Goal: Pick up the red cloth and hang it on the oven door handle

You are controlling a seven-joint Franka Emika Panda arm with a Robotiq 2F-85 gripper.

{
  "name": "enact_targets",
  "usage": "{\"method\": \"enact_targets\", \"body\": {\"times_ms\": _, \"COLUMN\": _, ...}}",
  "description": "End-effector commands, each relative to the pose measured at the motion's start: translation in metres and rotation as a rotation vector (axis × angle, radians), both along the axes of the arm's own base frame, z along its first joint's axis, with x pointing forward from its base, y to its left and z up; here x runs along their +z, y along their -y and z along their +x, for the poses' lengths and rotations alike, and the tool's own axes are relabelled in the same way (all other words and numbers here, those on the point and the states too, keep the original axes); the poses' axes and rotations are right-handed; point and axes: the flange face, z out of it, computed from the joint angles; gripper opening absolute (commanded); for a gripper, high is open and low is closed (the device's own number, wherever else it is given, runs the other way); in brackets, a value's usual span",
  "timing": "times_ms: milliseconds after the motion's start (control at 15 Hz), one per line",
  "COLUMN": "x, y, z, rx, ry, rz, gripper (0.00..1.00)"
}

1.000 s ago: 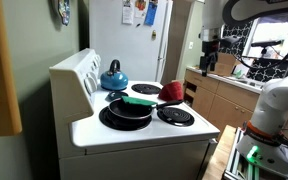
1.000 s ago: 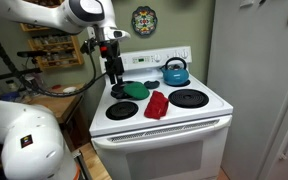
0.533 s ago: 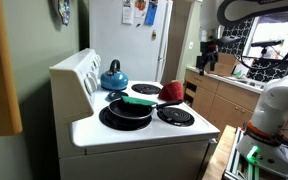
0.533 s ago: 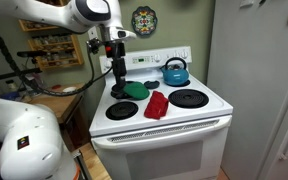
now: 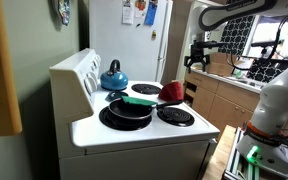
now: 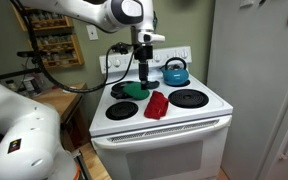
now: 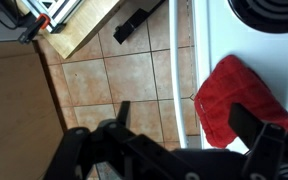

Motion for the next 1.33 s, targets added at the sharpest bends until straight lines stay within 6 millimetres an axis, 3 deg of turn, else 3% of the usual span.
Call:
{"method": "enact_targets", "body": {"times_ms": 0, "x": -0.020, "y": 0.012, "z": 0.029, "rx": -0.198, "ry": 0.025, "rz": 0.027, "gripper": 1.00}}
{"method": "enact_targets", "body": {"times_ms": 733, "x": -0.091, "y": 0.017, "z": 0.076, "rx": -0.766, "ry": 0.122, "rz": 0.128, "gripper": 1.00}}
{"method": "enact_targets", "body": {"times_ms": 800, "x": -0.096, "y": 0.016, "z": 0.079, "rx": -0.817, "ry": 0.132, "rz": 0.147, "gripper": 0.96}}
{"method": "enact_targets", "body": {"times_ms": 867, "x": -0.099, "y": 0.015, "z": 0.081, "rx": -0.865, "ry": 0.140, "rz": 0.169, "gripper": 0.73}}
{"method": "enact_targets", "body": {"times_ms": 1000, "x": -0.103, "y": 0.016, "z": 0.082, "rx": -0.918, "ry": 0.156, "rz": 0.183, "gripper": 0.69}}
{"method": "enact_targets", "body": {"times_ms": 1267, "x": -0.097, "y": 0.021, "z": 0.069, "rx": -0.974, "ry": 0.141, "rz": 0.146, "gripper": 0.38}}
